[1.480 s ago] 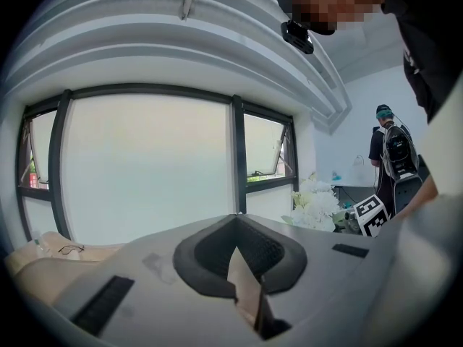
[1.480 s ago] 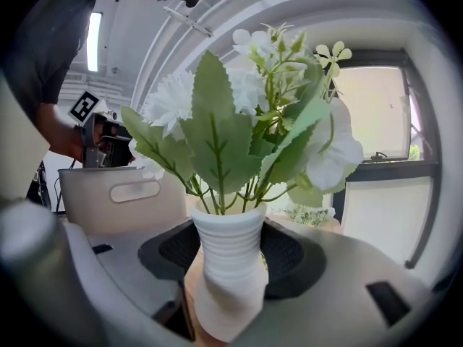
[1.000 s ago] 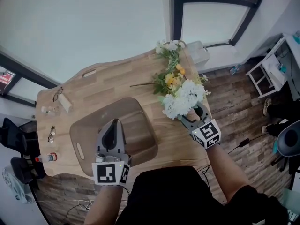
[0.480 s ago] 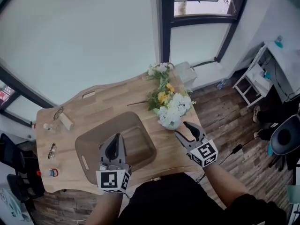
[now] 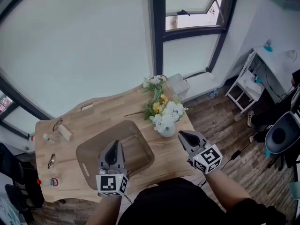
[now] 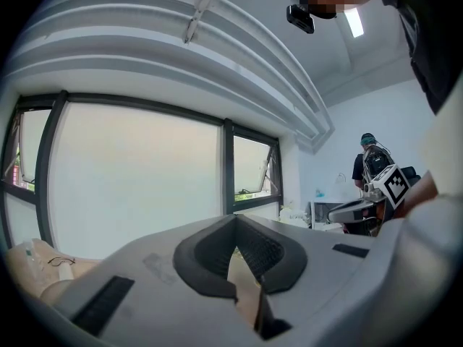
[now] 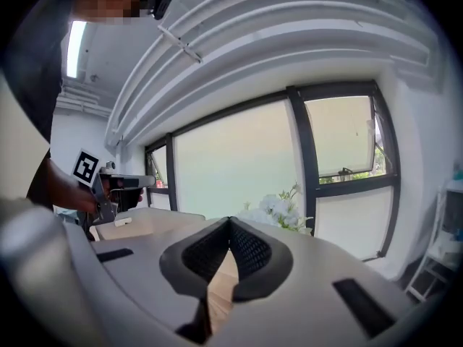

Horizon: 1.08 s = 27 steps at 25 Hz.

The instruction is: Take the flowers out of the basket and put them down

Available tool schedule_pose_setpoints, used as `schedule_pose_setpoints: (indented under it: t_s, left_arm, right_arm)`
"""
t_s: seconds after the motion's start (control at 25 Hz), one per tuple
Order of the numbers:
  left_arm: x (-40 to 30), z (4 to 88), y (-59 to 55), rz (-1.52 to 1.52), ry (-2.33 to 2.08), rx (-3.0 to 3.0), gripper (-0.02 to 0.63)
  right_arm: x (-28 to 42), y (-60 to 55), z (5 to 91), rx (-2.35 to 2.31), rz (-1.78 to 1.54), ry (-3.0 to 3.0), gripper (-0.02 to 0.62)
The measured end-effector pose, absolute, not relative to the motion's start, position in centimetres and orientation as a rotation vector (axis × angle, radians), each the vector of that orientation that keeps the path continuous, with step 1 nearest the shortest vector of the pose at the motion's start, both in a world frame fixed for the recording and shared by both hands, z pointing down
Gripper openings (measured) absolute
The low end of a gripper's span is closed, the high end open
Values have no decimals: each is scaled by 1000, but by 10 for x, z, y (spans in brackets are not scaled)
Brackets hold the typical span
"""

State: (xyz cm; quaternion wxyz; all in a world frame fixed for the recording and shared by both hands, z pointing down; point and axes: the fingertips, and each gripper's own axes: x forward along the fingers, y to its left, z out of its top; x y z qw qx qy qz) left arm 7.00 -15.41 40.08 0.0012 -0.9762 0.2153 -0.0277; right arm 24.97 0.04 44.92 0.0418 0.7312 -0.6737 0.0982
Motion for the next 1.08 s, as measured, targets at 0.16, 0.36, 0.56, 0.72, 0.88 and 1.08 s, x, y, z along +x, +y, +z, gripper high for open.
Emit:
schedule_pose_setpoints:
  t_s: [0.16,0.36,0.56,0.72,0.88,1.08]
  left_arm:
    - [72,403,-152,-84,682,-3071,0]
    - [69,400,-151,-76,683,-3066,0]
    - [63,395,-151,-74,705,-3052,0]
    - [59,393,-153,-76,720,-3042,0]
    - [57,394,-154,-79,727,-3039,0]
    - [57,391,-157,-68,742,-3034,0]
  right_arm:
    - [250,3,447,2216,261,-2027,23]
    - [249,-2,445,2211,255,-2027,23]
    - [250,-7,440,2207,240,-2038,23]
    - [250,-11,437,2206,224,-2045,23]
    - [251,-12,440,2207,227,-2040,23]
    - [252,-12,443,2206,237,-2040,23]
